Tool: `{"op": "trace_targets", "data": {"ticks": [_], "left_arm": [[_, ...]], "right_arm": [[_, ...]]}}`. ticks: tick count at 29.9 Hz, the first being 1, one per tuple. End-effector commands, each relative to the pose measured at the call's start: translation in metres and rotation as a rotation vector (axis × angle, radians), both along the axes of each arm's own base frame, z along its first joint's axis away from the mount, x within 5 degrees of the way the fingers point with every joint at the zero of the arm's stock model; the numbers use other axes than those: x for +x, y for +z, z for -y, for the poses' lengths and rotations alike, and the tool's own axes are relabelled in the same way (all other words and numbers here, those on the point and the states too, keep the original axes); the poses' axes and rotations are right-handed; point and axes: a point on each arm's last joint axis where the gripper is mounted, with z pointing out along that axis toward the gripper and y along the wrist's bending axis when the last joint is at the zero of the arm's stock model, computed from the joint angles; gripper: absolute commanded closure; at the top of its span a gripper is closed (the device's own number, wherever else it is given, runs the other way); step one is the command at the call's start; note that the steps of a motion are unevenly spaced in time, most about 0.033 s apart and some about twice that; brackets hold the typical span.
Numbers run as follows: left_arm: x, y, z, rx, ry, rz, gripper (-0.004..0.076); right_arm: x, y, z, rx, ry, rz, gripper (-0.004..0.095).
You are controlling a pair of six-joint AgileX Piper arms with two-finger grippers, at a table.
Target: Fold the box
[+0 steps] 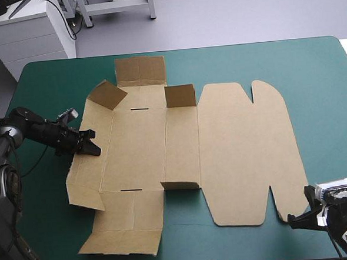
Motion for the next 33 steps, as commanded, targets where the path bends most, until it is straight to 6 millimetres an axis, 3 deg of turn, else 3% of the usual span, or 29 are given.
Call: {"op": "trace_targets", "data": {"ticks": [1, 7, 12, 16, 25, 31, 33], "left_arm": [[-0.002, 0.038, -0.001, 0.202, -0.163, 0.071, 0.0731], [0.021, 0.092, 0.028, 0.427, -0.351, 0.283, 0.0731], [0.036, 0.14, 0.077, 0.571, -0.473, 0.531, 0.0731], [0.036, 0.173, 0.114, 0.703, -0.577, 0.681, 0.0731], [0.005, 0.236, 0.215, 0.972, -0.797, 1.086, 0.0731], [-0.031, 0.245, 0.277, 1.047, -0.953, 1.26, 0.0731], [-0.04, 0.245, 0.289, 1.036, -0.98, 1.295, 0.0731]], "right_arm": [[0.003, 0.014, 0.0, 0.009, -0.008, 0.084, 0.0927], [0.003, 0.014, 0.0, 0.009, -0.008, 0.084, 0.0927], [0.004, 0.014, 0.0, 0.005, -0.009, 0.085, 0.0927], [0.004, 0.014, 0.0, 0.005, -0.009, 0.085, 0.0927], [0.004, 0.014, 0.0, 0.001, -0.007, 0.085, 0.0927], [0.004, 0.014, 0.001, -0.003, -0.008, 0.087, 0.0927], [0.004, 0.014, 0.001, -0.005, -0.009, 0.09, 0.0927]]}}
